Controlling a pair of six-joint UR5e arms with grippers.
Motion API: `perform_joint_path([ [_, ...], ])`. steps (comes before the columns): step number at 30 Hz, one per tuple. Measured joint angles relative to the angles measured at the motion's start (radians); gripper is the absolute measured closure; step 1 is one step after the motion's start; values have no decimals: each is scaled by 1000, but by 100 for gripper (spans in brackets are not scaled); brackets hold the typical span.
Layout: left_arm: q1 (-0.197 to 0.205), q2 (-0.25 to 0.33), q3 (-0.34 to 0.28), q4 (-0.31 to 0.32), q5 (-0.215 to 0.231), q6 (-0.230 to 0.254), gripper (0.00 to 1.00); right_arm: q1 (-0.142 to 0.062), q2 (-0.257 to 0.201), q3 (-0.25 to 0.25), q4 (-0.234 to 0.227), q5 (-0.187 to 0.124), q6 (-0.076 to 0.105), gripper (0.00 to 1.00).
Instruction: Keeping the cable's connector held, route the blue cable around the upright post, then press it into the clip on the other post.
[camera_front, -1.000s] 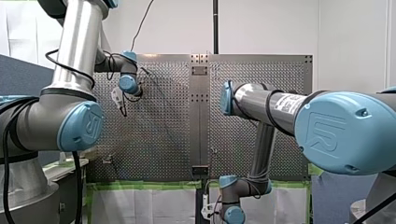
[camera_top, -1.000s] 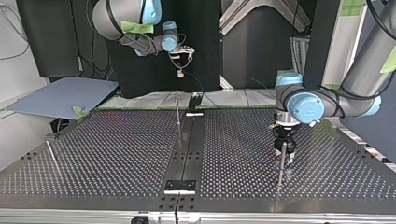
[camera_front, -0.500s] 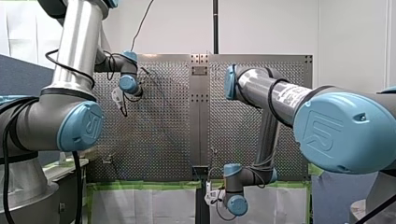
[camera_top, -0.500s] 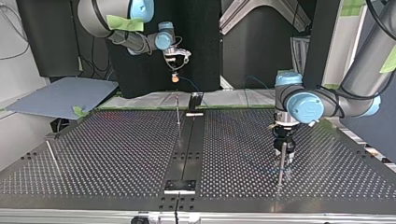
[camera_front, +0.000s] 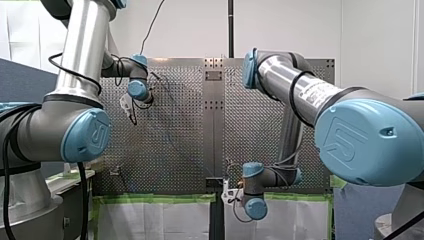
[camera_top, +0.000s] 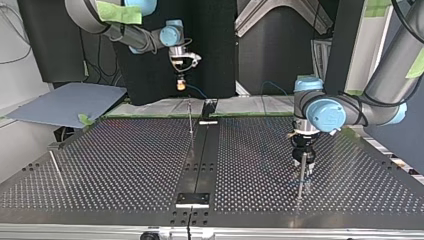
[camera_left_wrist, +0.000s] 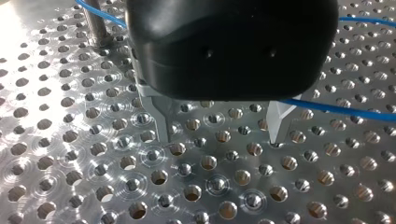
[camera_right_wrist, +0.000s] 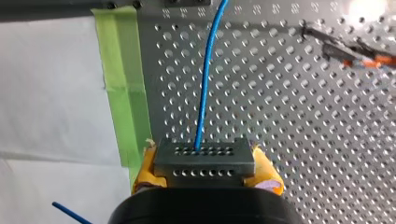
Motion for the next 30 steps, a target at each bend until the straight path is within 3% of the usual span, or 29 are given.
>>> perform_joint_path([
  [7, -3, 0, 0, -6, 0, -2, 0, -3, -22, 64, -64, 28, 2, 100],
  [15, -9, 0, 0, -11, -12, -5, 0, -5, -102, 148, -141, 59, 18, 100],
  [21, -19, 0, 0, -39, -49, -30, 0, -9, -160, 207, -145, 60, 40, 100],
  [30, -52, 0, 0, -54, -76, -109, 0, -11, -187, 300, -139, 60, 45, 100],
])
